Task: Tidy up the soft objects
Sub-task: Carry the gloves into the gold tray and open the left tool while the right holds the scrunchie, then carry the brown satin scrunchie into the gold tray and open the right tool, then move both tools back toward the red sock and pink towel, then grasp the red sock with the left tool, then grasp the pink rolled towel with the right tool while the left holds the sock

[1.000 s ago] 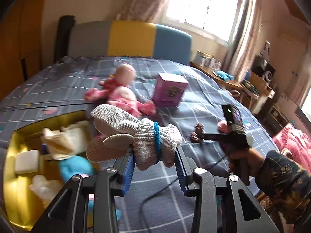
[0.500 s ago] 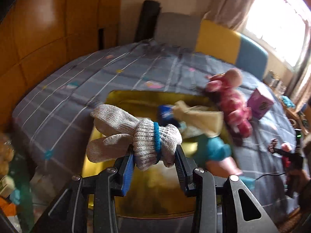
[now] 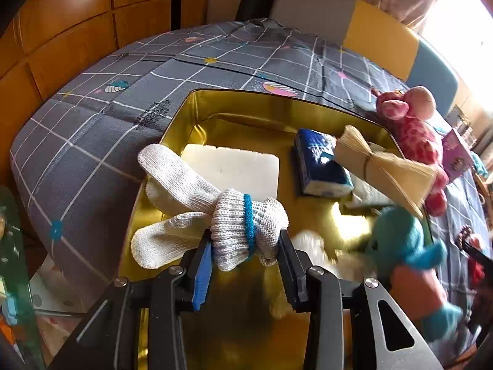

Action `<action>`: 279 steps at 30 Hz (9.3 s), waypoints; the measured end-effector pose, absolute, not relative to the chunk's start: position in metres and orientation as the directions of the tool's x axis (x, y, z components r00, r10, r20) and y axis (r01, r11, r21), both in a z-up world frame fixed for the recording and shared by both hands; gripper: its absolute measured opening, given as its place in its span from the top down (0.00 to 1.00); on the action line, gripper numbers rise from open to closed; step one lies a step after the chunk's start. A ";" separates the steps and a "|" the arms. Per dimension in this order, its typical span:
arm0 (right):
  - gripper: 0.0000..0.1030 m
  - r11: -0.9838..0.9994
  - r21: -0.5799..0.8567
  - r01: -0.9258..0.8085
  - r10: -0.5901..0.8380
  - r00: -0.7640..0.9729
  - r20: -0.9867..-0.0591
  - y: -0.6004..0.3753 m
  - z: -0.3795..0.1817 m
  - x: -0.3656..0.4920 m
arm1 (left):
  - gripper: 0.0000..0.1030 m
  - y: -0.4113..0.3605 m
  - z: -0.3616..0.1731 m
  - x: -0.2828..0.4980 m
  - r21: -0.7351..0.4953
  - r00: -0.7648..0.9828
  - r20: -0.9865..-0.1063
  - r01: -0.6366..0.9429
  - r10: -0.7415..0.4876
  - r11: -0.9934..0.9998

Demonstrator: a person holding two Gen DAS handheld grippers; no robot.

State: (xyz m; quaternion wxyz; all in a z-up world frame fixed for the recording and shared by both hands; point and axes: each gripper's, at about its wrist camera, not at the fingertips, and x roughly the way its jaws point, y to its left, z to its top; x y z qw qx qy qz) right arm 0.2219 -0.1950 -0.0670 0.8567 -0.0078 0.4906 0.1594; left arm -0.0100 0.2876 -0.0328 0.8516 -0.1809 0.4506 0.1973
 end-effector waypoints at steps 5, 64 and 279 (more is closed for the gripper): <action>0.90 0.949 0.137 -0.284 0.262 0.468 -0.844 -0.194 -0.066 0.222 | 0.58 0.289 -0.040 0.018 -0.100 0.487 -0.851 -0.515 0.195 0.851; 0.90 0.393 0.452 -0.800 0.810 0.069 -0.583 0.012 0.099 0.076 | 0.30 0.261 0.036 -0.071 -0.084 0.628 -0.660 -0.607 0.412 0.790; 0.59 0.984 -0.108 -0.143 -0.050 0.359 -0.932 -0.326 -0.056 0.259 | 0.58 -0.027 -0.059 0.109 -0.216 0.503 -0.815 0.199 -0.288 0.956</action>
